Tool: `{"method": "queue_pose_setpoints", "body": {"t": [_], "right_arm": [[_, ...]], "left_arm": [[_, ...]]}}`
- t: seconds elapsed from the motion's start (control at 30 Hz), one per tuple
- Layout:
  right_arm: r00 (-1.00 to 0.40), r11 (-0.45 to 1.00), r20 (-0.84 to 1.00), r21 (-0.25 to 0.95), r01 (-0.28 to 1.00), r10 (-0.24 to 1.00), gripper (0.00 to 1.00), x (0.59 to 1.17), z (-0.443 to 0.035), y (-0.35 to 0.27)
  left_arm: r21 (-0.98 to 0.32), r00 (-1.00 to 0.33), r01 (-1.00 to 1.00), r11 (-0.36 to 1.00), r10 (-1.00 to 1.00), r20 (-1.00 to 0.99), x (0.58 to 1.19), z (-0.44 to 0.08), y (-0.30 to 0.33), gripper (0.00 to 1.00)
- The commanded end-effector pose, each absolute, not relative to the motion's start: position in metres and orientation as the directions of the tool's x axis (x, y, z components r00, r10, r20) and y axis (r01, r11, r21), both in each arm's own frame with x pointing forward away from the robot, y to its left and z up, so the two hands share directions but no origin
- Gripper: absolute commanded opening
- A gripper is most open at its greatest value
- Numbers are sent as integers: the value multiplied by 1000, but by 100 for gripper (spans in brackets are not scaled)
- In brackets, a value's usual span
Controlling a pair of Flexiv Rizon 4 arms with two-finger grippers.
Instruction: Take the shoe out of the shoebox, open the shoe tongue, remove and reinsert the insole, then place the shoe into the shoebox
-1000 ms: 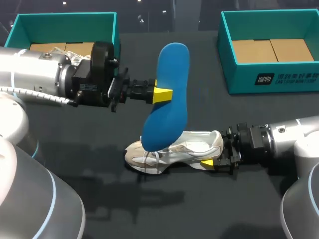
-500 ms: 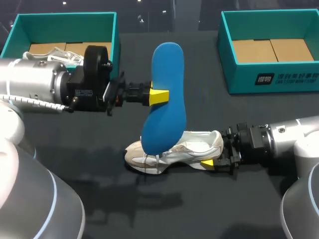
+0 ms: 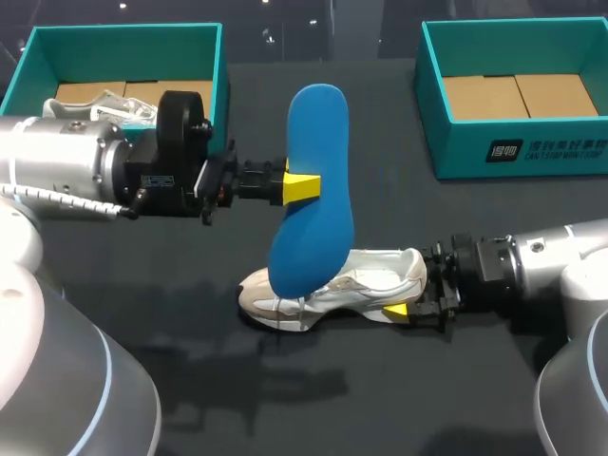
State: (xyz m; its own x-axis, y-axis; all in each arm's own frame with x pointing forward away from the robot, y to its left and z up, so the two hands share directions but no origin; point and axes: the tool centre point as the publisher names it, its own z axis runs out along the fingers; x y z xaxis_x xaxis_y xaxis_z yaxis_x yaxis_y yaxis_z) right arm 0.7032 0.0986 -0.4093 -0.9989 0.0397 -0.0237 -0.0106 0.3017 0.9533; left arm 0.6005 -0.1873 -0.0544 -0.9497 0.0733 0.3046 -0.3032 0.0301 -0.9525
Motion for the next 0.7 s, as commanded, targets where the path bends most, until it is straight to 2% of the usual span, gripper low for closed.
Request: {"method": "queue_pose_setpoints", "body": {"t": [0.03, 0.3, 0.7], "right_arm": [[-999, 327, -24, 945, -7, 49, 100, 703, -403, 95], [-998, 395, -28, 919, -3, 59, 100, 703, -393, 83], [-998, 628, 15, 777, 51, 62, 100, 701, -364, 57]], "left_arm": [[-953, -950, -303, 28, 71, 304, 599, -55, -187, 0], [-953, -950, -303, 28, 71, 304, 599, -55, -187, 0], [-953, -950, -303, 28, 71, 304, 599, -55, -187, 0]]}}
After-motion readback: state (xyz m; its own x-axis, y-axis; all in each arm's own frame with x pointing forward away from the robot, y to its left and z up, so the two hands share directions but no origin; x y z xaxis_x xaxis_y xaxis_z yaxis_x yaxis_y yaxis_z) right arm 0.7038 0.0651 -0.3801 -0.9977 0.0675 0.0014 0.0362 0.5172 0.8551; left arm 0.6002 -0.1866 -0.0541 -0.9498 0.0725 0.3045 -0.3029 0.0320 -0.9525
